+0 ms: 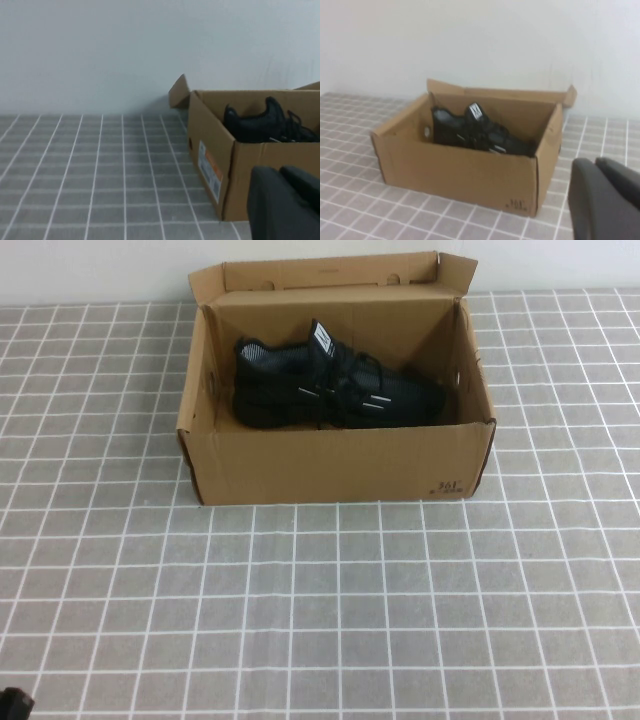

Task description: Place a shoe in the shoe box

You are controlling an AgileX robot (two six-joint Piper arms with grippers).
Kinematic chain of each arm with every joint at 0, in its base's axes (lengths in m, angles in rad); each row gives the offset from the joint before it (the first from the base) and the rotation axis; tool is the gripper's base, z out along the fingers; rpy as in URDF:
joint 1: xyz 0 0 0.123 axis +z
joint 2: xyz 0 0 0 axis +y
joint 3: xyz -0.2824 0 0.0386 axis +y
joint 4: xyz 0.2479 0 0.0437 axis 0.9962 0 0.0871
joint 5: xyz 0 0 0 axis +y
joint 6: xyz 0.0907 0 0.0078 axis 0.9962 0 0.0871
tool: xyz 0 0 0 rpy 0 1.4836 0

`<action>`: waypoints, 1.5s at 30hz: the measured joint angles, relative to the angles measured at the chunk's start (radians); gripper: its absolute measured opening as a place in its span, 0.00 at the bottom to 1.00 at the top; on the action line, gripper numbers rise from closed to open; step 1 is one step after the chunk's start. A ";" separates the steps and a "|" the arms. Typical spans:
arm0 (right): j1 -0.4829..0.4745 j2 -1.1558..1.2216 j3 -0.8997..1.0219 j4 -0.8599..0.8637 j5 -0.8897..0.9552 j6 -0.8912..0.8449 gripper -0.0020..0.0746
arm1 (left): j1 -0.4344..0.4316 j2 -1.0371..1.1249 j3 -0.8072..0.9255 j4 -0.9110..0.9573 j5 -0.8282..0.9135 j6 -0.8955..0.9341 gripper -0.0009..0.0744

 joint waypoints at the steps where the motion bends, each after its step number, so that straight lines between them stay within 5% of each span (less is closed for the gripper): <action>1: 0.000 0.002 0.030 0.000 -0.021 0.000 0.01 | 0.000 0.001 0.024 -0.045 -0.026 0.000 0.01; 12: 0.000 0.002 0.139 0.006 -0.152 0.000 0.01 | 0.000 0.012 0.115 -0.617 -0.156 0.013 0.01; 31: -0.002 0.002 0.144 -0.054 -0.181 0.000 0.01 | 0.000 0.012 0.115 -0.693 -0.164 0.019 0.01; 40: -0.307 -0.066 0.351 0.011 -0.333 0.047 0.01 | 0.000 0.012 0.115 -0.700 -0.164 0.019 0.01; 45: -0.340 -0.165 0.510 0.033 -0.465 0.050 0.01 | 0.000 0.012 0.115 -0.700 -0.165 0.019 0.01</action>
